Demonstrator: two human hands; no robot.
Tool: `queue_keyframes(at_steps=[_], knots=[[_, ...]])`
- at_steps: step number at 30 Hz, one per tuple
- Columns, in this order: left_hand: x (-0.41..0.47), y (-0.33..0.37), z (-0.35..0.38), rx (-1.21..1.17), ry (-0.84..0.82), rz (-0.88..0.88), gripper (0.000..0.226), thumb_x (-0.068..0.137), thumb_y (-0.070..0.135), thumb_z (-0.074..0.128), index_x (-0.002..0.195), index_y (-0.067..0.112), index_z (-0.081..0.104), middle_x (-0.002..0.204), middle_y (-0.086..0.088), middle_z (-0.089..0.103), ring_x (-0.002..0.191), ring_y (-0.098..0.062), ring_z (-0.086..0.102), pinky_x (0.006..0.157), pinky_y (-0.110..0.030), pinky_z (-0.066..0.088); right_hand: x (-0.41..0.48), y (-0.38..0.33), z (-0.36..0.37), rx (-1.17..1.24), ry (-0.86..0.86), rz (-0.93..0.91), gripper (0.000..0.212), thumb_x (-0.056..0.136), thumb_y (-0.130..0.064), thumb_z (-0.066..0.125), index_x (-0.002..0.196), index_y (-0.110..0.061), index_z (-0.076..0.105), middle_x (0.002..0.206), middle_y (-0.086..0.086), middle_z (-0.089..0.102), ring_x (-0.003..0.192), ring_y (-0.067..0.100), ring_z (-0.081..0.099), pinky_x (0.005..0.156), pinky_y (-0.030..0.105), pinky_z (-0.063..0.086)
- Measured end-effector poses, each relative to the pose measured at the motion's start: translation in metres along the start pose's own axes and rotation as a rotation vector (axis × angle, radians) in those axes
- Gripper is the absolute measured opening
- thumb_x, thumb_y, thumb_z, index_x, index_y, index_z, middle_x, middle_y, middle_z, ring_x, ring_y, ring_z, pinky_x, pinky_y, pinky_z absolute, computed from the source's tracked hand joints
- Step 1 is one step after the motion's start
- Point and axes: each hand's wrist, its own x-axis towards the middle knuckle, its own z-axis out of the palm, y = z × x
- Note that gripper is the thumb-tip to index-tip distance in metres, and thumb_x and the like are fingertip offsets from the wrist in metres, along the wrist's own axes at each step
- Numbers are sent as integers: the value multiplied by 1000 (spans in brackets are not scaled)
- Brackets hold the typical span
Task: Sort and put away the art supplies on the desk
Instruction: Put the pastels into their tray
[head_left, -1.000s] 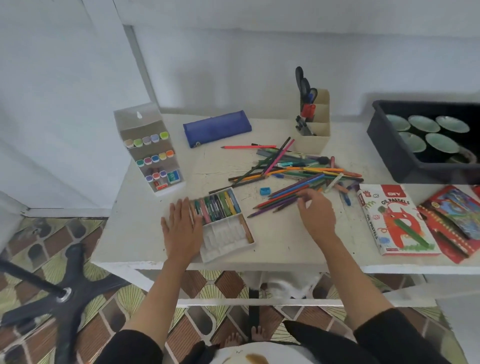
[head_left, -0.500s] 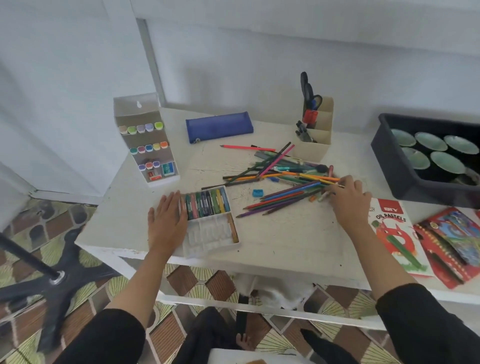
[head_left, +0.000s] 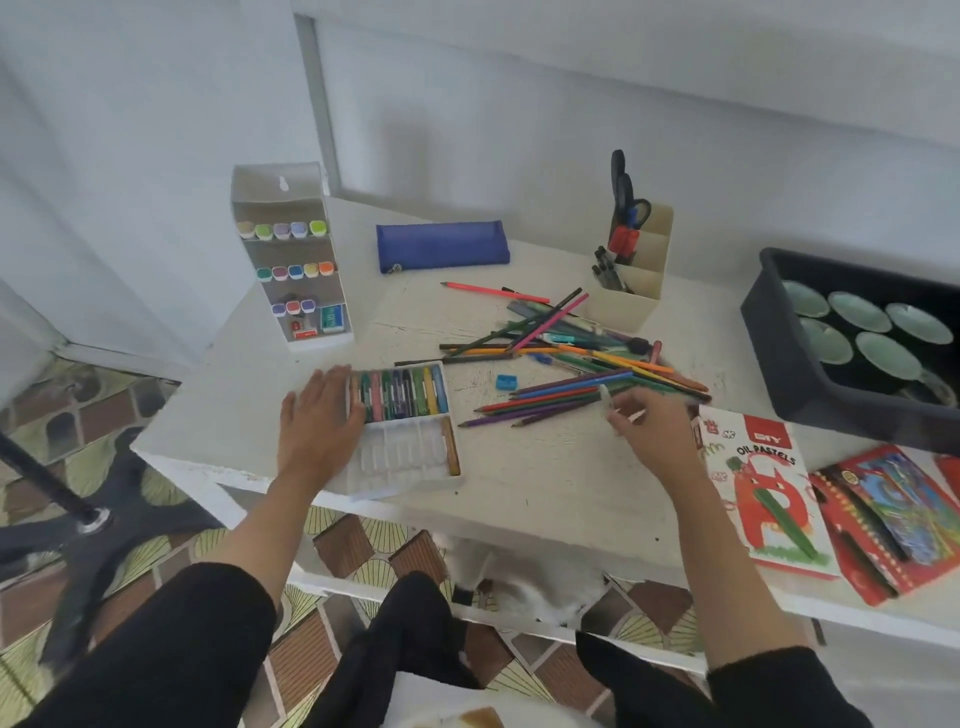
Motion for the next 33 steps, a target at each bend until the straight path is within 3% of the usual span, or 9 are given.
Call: queue_keyframes(at_steps=[2, 6, 11, 15, 20, 29, 33], knots=[[0, 0, 0, -3, 0, -1, 52, 98, 25, 40, 148, 18, 27, 155, -2, 27, 146, -18, 14, 118, -43, 7, -9, -18, 12, 30, -77, 5, 10, 84, -26, 69, 90, -19, 64, 79, -5, 65, 73, 12, 60, 72, 29, 50], [-1, 2, -2, -16, 12, 0, 53, 97, 25, 42, 148, 18, 28, 155, -1, 28, 146, -18, 15, 118, -43, 7, -33, -72, 47, 203, -229, 18, 11, 84, -27, 69, 91, -20, 64, 77, -9, 61, 70, 2, 55, 59, 12, 38], [-2, 2, -3, -19, 22, 22, 52, 96, 27, 47, 144, 16, 33, 152, -2, 33, 144, -20, 19, 118, -44, 9, -53, -113, 88, 361, -332, 48, 14, 82, -29, 72, 84, -18, 64, 67, -10, 61, 61, -1, 53, 58, 18, 41], [1, -1, -1, 5, 26, 42, 52, 93, 31, 52, 141, 15, 36, 149, -3, 37, 141, -23, 26, 116, -47, 13, -54, -122, 101, 160, -322, 45, 21, 82, -40, 69, 80, -22, 59, 70, -10, 61, 64, 4, 56, 57, 24, 41], [4, -8, 4, 21, 24, 51, 54, 92, 37, 52, 141, 19, 36, 149, -1, 37, 140, -23, 28, 116, -49, 15, -53, -124, 108, 55, -279, 18, 22, 85, -38, 66, 75, -24, 53, 73, -9, 58, 67, 8, 55, 54, 23, 37], [4, -10, 7, 17, 38, 47, 57, 92, 40, 53, 143, 21, 35, 153, 2, 32, 145, -17, 18, 117, -44, 9, -50, -117, 117, 63, -224, 39, 29, 86, -38, 65, 89, -21, 42, 67, -9, 47, 61, 13, 47, 47, 25, 29], [4, -10, 8, 35, 27, 43, 67, 85, 55, 38, 145, 26, 33, 154, 4, 29, 145, -16, 16, 117, -44, 7, -48, -111, 111, 148, -218, 27, 29, 85, -37, 67, 88, -19, 45, 65, -8, 44, 56, 10, 41, 49, 24, 30]])
